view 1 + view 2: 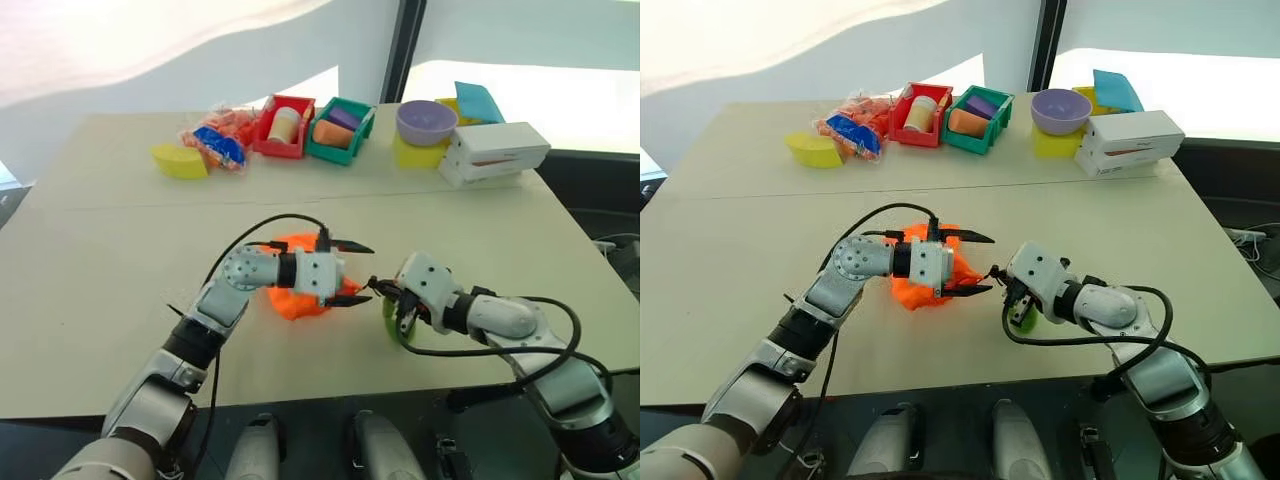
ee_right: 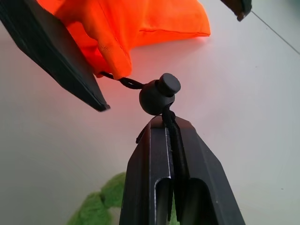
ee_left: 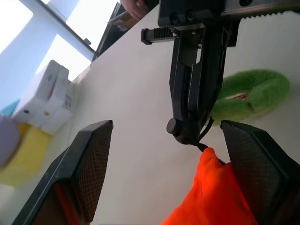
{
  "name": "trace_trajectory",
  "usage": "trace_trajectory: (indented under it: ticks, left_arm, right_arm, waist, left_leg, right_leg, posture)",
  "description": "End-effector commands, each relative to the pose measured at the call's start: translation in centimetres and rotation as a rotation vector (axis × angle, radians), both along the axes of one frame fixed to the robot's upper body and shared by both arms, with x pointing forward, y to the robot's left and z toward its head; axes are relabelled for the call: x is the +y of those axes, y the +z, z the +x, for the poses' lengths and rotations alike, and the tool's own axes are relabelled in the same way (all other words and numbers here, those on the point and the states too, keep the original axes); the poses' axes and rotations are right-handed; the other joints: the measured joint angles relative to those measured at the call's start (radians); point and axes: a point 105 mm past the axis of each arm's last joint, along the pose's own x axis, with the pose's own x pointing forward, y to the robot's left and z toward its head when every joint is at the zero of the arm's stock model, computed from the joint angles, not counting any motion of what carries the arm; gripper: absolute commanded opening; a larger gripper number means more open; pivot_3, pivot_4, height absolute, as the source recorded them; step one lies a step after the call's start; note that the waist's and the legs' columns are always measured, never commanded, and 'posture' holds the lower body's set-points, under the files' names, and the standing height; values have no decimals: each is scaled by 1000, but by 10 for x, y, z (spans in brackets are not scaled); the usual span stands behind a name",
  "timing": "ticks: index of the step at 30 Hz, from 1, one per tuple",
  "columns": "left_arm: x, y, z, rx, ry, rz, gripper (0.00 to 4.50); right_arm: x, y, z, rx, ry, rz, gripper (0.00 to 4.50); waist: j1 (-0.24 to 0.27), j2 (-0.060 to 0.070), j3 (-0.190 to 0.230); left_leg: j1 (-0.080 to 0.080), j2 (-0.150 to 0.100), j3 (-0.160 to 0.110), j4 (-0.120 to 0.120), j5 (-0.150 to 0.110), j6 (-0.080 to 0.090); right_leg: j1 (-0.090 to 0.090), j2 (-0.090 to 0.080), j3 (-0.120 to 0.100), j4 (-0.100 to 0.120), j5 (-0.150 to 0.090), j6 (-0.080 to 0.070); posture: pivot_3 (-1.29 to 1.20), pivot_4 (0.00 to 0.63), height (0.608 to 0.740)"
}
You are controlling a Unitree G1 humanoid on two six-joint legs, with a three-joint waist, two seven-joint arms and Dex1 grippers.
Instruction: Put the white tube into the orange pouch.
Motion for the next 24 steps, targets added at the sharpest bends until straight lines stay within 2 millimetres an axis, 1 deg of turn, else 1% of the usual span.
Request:
trace_trajectory:
  ticks: [1,4,10,15,24]
  left_arm:
    - [-6,4,-7,-182,-54,8,3925]
    - [-8,-1,-10,-282,-63,16,3925]
    - [-15,-7,-6,-357,-47,26,3925]
    - [-15,-8,-4,-375,-52,25,3925]
    - [-14,-6,-5,-399,-69,23,3925]
  right_arm:
    - [2,15,-2,-49,11,19,0]
    - [2,15,-2,-46,10,21,0]
    - [4,19,-3,-55,22,25,0]
    - [5,23,-6,-60,40,33,0]
    - [7,24,-5,-57,43,35,0]
  waist:
    - [0,0,0]
    - [0,0,0]
    - [0,0,0]
    - [0,0,0]
    - [0,0,0]
  left_leg:
    - [0,0,0,0,0,0]
    - [0,0,0,0,0,0]
    - [0,0,0,0,0,0]
    - [0,0,0,0,0,0]
    - [0,0,0,0,0,0]
  right_leg:
    - [0,0,0,0,0,0]
    - [0,0,0,0,0,0]
    - [0,0,0,0,0,1]
    - [0,0,0,0,0,1]
    - [0,0,0,0,0,1]
  posture:
    - [0,150,740]
    - [0,150,740]
    - [0,150,740]
    - [0,150,740]
    - [0,150,740]
